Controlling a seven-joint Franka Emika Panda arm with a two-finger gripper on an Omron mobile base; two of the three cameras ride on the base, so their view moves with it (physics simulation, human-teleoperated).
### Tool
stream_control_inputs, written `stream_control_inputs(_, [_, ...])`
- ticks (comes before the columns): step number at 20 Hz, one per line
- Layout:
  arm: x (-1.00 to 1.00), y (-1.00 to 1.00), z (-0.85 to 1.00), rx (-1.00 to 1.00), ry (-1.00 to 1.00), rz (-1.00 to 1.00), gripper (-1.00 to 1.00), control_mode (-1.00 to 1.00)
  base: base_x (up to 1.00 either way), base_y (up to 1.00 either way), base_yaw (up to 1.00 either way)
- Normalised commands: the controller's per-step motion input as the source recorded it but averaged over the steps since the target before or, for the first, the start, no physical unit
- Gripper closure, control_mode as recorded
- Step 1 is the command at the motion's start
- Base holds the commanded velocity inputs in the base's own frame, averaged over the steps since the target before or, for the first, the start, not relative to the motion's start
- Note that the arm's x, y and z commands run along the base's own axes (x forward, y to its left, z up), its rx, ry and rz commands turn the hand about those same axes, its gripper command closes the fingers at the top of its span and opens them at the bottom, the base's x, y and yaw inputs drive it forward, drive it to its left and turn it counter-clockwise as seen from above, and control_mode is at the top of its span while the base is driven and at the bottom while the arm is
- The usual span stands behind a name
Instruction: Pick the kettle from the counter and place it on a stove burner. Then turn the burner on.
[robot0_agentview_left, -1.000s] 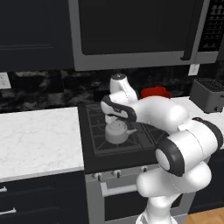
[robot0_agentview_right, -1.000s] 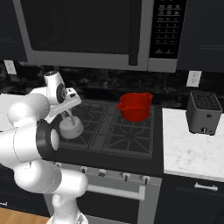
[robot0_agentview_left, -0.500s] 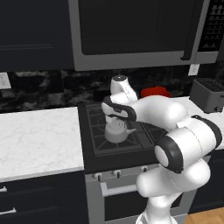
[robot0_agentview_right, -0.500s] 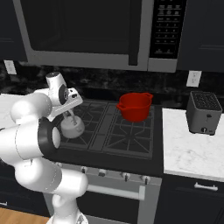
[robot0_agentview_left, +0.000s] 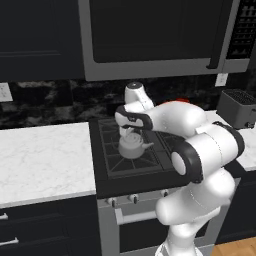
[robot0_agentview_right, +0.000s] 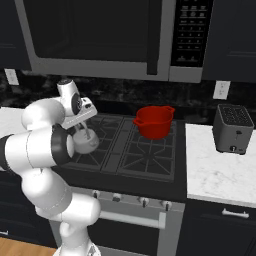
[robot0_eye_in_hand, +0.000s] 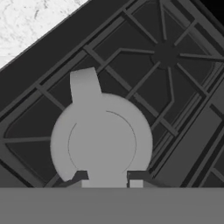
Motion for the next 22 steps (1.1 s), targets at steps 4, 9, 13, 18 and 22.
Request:
stream_control_inputs(4, [0.0, 0.0, -0.45, 0.01, 0.0, 0.0, 1.0, -1.0, 0.0, 0.0, 0.0])
stream_control_inputs(9, [0.0, 0.0, -0.21, 0.0, 0.0, 0.0, 1.0, -1.0, 0.0, 0.0, 0.0])
stream_control_inputs(13, [0.0, 0.0, 0.0, 0.0, 0.0, 0.0, -1.0, -1.0, 0.0, 0.0, 0.0])
stream_control_inputs(18, [0.0, 0.0, 0.0, 0.0, 0.0, 0.0, -1.0, -1.0, 0.0, 0.0, 0.0])
stream_control_inputs(22, [0.0, 0.0, 0.0, 0.0, 0.0, 0.0, -1.0, -1.0, 0.0, 0.0, 0.0])
